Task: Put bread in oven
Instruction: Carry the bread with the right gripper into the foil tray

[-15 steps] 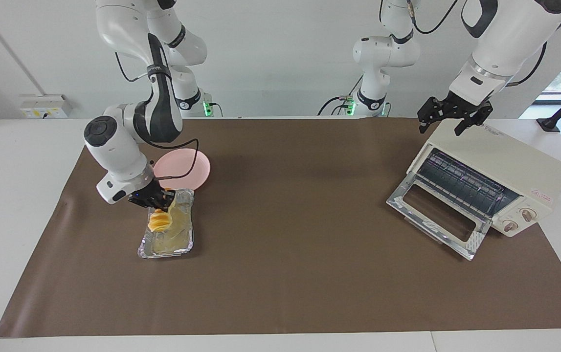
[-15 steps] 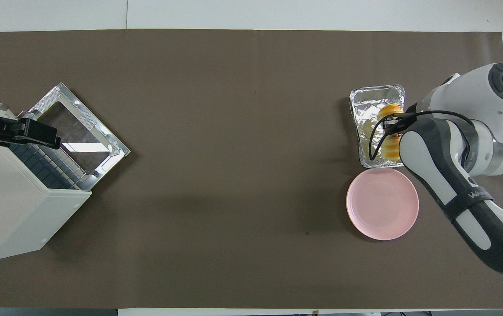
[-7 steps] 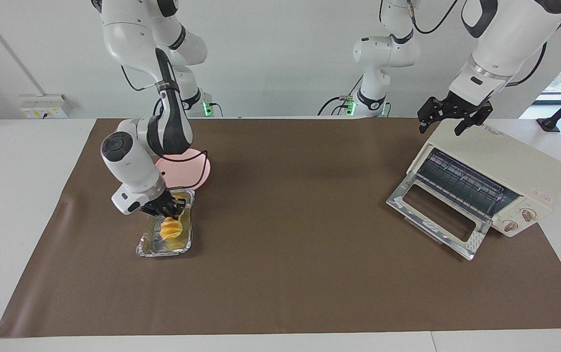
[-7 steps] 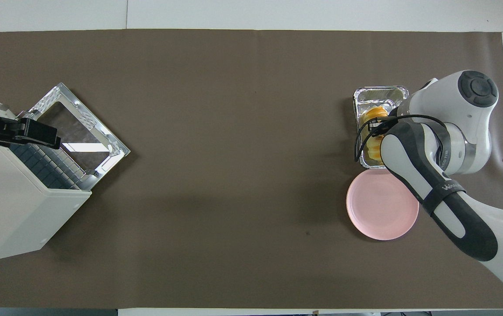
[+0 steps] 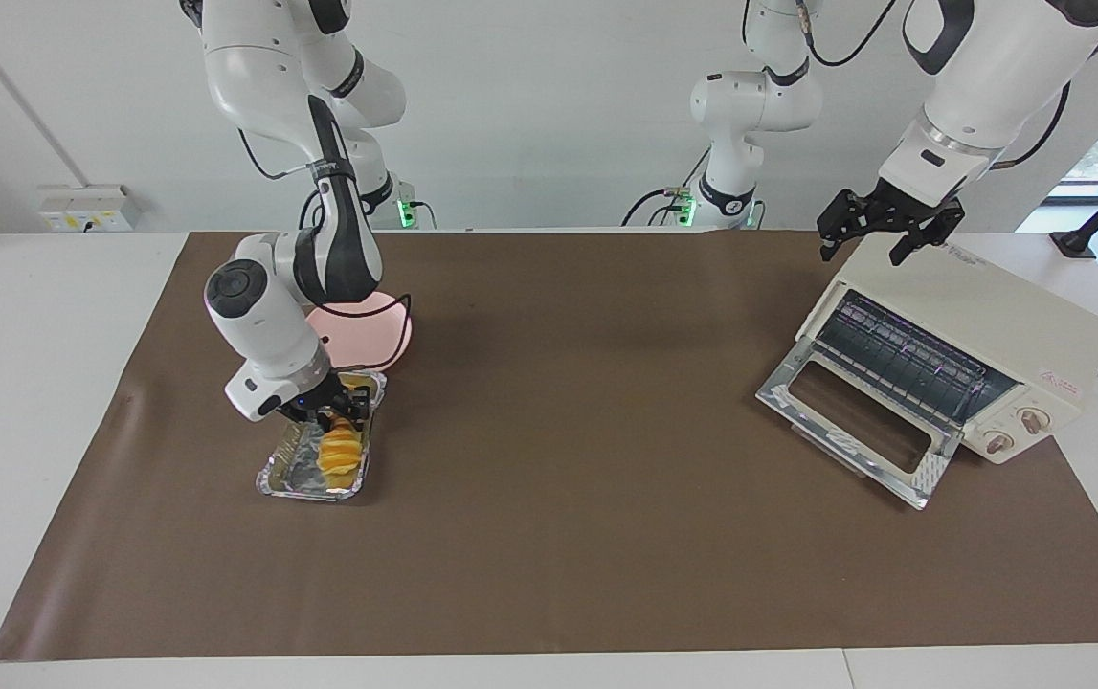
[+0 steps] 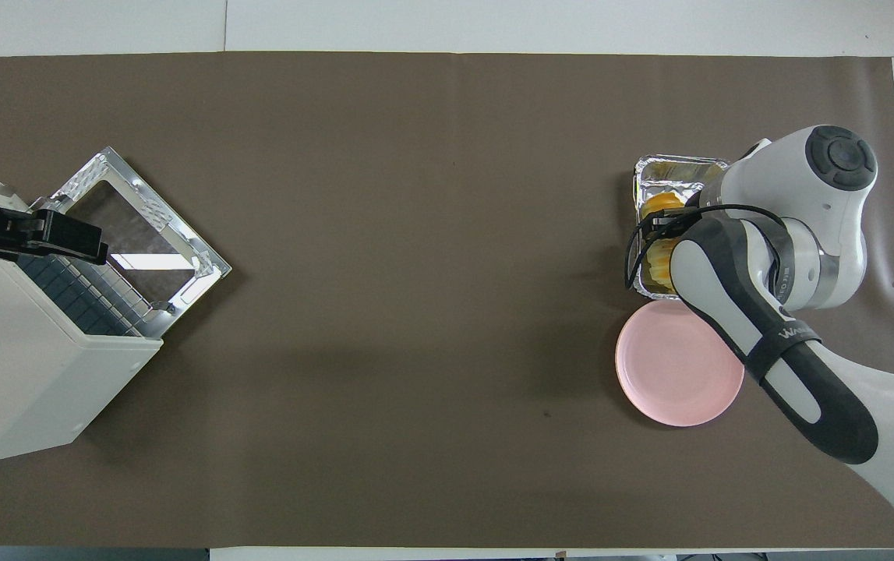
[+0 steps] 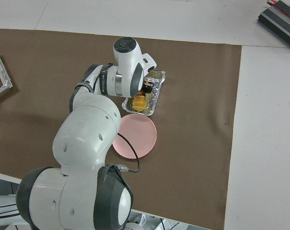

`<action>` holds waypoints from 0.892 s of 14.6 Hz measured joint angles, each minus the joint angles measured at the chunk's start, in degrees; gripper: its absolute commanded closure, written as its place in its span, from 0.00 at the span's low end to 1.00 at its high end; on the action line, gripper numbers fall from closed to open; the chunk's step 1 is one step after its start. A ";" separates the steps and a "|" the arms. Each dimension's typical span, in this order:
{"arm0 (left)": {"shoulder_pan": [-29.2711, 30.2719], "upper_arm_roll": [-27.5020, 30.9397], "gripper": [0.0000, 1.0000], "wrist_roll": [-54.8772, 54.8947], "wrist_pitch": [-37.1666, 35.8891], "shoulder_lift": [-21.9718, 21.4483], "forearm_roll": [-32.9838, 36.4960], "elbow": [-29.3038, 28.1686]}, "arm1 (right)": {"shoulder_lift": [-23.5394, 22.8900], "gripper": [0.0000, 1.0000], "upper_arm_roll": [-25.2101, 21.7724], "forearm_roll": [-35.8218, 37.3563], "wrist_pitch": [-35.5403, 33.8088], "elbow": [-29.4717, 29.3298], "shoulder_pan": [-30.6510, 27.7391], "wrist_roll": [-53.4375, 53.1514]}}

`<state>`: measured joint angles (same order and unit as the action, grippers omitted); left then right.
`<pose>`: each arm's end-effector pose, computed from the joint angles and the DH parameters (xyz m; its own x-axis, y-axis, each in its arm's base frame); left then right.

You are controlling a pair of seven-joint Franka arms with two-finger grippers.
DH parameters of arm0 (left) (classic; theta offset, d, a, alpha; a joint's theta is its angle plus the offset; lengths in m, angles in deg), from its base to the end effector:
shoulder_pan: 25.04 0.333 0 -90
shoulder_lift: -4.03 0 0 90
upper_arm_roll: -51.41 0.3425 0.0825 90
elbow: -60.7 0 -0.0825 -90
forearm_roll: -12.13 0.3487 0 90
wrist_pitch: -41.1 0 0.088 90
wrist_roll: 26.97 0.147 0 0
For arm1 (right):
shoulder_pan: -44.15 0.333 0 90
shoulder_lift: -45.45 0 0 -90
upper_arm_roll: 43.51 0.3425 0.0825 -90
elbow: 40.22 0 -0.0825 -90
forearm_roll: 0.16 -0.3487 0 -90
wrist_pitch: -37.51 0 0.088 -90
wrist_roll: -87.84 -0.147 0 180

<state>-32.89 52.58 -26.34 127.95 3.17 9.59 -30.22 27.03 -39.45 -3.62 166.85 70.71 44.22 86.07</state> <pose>0.5016 -0.0654 0.6073 0.9900 -0.1295 -0.0555 -0.1271 -0.9909 0.0452 0.5949 0.0444 0.3282 1.0000 -0.0006 -0.0033 -0.0008 -0.9976 -0.0689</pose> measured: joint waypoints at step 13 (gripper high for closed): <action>0.00 0.00 0.00 0.00 0.00 0.00 0.00 0.00 | 0.85 0.00 -0.48 0.07 -1.60 -0.04 -8.42 0.02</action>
<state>-32.89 52.58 -26.34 127.95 3.17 9.59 -30.22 27.89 -39.93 -3.54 165.25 70.67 35.80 86.10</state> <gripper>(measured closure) 0.000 0.000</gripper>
